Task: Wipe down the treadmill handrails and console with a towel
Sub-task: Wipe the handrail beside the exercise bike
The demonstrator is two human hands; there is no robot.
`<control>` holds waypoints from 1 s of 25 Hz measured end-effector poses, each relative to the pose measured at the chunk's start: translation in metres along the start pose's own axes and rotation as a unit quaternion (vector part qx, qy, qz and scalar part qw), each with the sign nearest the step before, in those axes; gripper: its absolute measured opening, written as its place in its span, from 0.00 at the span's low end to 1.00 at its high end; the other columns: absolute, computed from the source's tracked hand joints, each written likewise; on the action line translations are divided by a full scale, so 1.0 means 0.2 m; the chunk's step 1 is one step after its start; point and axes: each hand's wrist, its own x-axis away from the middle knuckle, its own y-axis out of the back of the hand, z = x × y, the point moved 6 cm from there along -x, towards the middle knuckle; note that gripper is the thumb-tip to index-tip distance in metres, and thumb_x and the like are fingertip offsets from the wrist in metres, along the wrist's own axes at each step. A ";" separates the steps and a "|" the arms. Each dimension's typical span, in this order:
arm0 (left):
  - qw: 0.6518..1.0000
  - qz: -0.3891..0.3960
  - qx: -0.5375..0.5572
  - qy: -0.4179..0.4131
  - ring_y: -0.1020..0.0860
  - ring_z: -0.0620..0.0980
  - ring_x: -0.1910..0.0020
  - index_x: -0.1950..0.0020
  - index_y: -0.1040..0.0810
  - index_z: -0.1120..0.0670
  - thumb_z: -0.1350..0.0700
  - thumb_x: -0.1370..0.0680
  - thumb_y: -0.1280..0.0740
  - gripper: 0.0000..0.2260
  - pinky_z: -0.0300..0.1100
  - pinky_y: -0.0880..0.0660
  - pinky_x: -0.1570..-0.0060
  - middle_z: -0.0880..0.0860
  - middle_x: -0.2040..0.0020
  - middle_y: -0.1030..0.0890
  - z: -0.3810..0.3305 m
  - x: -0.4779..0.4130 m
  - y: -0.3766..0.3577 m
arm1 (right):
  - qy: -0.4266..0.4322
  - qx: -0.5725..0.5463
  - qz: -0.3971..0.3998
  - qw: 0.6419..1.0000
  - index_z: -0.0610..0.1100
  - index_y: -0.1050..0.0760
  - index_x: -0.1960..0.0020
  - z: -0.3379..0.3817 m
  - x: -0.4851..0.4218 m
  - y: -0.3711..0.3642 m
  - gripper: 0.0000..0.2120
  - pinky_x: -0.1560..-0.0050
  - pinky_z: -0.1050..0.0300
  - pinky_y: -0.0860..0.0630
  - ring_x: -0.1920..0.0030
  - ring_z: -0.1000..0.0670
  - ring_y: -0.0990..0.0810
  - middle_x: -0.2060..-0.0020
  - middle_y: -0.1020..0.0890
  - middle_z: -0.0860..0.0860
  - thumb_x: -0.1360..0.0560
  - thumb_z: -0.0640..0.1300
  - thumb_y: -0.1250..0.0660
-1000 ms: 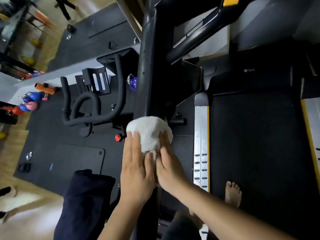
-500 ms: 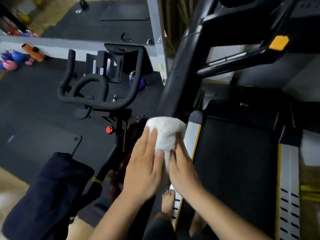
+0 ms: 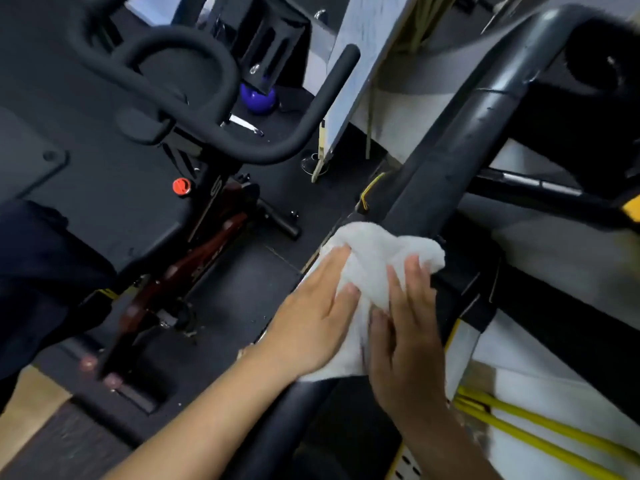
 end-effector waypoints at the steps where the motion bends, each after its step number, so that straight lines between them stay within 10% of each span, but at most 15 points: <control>1: 1.000 0.016 0.026 -0.006 0.47 0.38 0.23 0.20 0.49 0.45 0.44 0.17 0.49 0.26 0.22 0.53 0.34 0.41 0.20 0.47 0.03 -0.01 -0.01 | 0.033 0.047 0.019 0.998 0.45 0.42 0.24 0.01 0.00 0.02 0.24 0.28 0.33 0.44 0.22 0.41 0.46 0.23 0.41 0.45 0.17 0.53 0.51; 7: 0.950 0.108 0.294 -0.008 0.39 0.41 0.24 0.23 0.38 0.47 0.49 0.14 0.48 0.19 0.49 0.42 0.24 0.45 0.24 0.34 0.08 -0.28 -0.05 | 0.098 0.293 0.161 0.937 0.43 0.26 0.33 0.07 -0.46 -0.03 0.23 0.27 0.30 0.53 0.24 0.44 0.42 0.28 0.31 0.48 0.21 0.52 0.47; 12: 0.963 0.076 0.256 0.020 0.49 0.46 0.21 0.20 0.46 0.50 0.52 0.15 0.47 0.22 0.29 0.54 0.32 0.48 0.19 0.46 0.26 -0.12 -0.07 | 0.129 0.256 0.213 0.934 0.43 0.28 0.31 0.15 -0.26 -0.04 0.23 0.27 0.32 0.53 0.23 0.44 0.43 0.27 0.33 0.50 0.21 0.51 0.48; 21: 0.948 0.147 0.283 0.015 0.53 0.42 0.21 0.19 0.53 0.45 0.42 0.18 0.54 0.27 0.47 0.52 0.22 0.44 0.19 0.51 0.31 -0.37 -0.21 | 0.174 0.400 0.276 0.856 0.47 0.23 0.36 0.20 -0.48 -0.18 0.23 0.25 0.38 0.49 0.30 0.50 0.31 0.36 0.22 0.54 0.23 0.55 0.46; 25: 0.986 0.129 0.096 -0.033 0.53 0.54 0.20 0.19 0.54 0.53 0.38 0.29 0.65 0.40 0.53 0.51 0.23 0.54 0.19 0.51 0.21 -0.30 -0.20 | 0.127 0.239 0.216 0.938 0.47 0.24 0.37 0.24 -0.57 -0.15 0.21 0.27 0.42 0.41 0.37 0.54 0.27 0.41 0.21 0.54 0.27 0.49 0.44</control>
